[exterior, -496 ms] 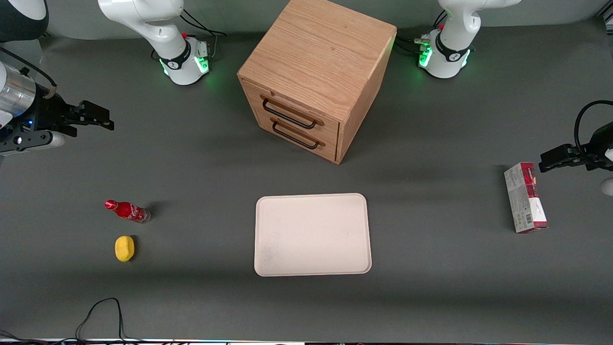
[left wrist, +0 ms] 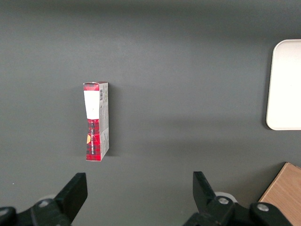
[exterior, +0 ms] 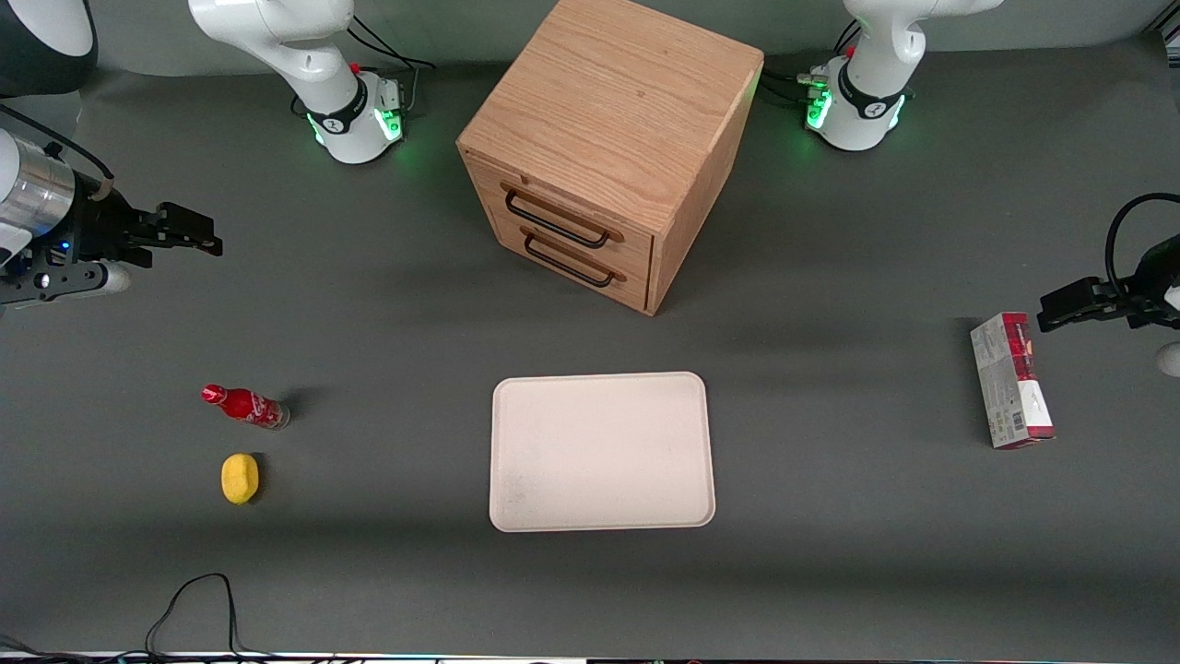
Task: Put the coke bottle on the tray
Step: 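Move the open right gripper toward the red Coca-Cola bottle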
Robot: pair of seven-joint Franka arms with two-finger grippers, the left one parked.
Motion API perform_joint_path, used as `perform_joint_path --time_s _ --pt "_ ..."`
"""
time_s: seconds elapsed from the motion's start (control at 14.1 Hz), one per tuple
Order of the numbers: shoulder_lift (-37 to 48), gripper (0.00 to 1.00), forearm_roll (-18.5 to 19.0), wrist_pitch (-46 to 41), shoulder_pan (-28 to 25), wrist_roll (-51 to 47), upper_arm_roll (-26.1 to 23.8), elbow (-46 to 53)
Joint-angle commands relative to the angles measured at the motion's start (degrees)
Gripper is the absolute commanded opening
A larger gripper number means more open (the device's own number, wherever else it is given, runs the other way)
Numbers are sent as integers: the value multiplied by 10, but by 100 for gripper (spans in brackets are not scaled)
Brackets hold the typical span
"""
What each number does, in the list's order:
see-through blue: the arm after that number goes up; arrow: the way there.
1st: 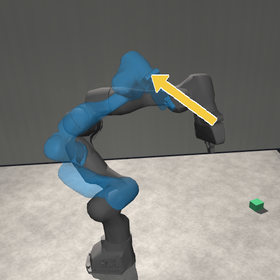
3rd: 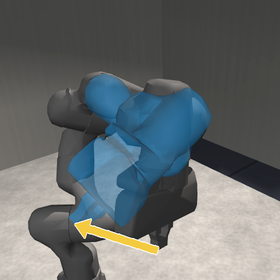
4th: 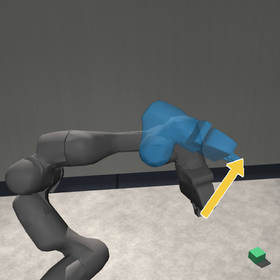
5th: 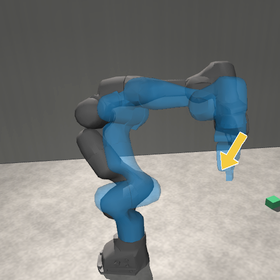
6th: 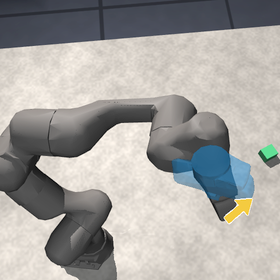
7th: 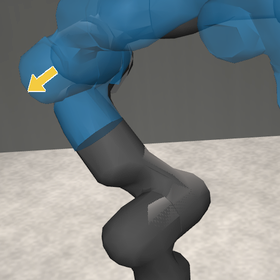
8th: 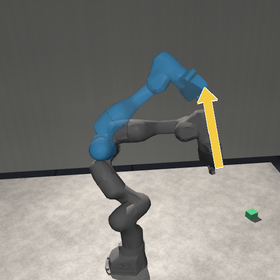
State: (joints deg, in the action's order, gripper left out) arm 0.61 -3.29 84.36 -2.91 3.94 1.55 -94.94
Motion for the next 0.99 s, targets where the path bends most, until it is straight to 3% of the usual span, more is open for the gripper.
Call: perform_joint_path --time_s 0.0,0.43,0.57,0.92 --pt "-18 100 25 -17 -10 -13 7 31" --pt "-25 100 39 -21 -6 -14 9 45" --pt "-25 100 41 -20 -3 -9 31 49" --pt "-130 100 65 -37 3 74 90 193"
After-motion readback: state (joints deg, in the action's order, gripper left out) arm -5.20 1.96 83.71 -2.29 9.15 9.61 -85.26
